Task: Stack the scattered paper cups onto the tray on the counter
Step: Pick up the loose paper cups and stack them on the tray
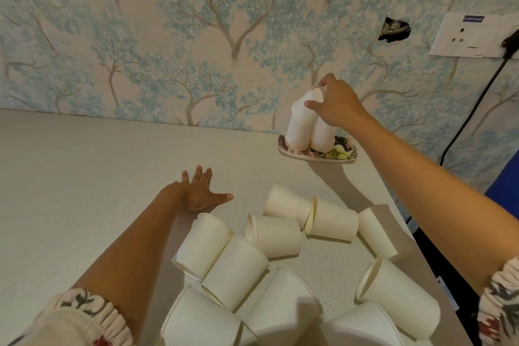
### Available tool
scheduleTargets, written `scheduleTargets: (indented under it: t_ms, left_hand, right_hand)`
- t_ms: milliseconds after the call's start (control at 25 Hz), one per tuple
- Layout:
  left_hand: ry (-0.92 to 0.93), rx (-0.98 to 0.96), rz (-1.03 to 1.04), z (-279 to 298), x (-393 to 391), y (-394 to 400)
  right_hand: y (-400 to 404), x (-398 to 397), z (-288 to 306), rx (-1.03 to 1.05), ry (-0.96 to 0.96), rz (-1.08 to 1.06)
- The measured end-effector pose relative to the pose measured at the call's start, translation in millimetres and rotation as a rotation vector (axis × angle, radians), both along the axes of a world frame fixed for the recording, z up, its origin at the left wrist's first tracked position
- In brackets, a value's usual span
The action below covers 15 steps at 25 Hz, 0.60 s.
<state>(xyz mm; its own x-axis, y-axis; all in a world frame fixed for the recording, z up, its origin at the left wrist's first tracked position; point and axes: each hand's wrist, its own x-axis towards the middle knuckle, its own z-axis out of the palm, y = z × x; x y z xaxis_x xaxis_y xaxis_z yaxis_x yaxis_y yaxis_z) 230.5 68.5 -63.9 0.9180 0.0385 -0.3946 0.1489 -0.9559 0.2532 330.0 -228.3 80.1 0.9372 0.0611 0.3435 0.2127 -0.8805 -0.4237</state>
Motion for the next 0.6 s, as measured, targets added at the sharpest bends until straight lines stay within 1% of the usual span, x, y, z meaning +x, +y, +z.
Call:
scheduleTargets:
  t_ms: [80,200,360,480,600]
  left_hand:
    - [-0.005,0.016,-0.001,-1,1,-1]
    - [-0.005,0.028,0.003,0,0,-2]
    - [-0.001,0.027,-0.004,1,0,-1]
    - [-0.004,0.026,-0.006,1,0,-2]
    - [-0.012,0.032,-0.005,1,0,-3]
  right_hand:
    - [3,12,-4,0.001,-0.042,0.017]
    - [6,26,-10,-0.051,-0.058,0.021]
    - [9,40,-15,-0.109,-0.020,-0.010]
    - [11,46,-19,-0.109,0.014,0.002]
    - [11,46,-24,-0.101,0.008,0.020]
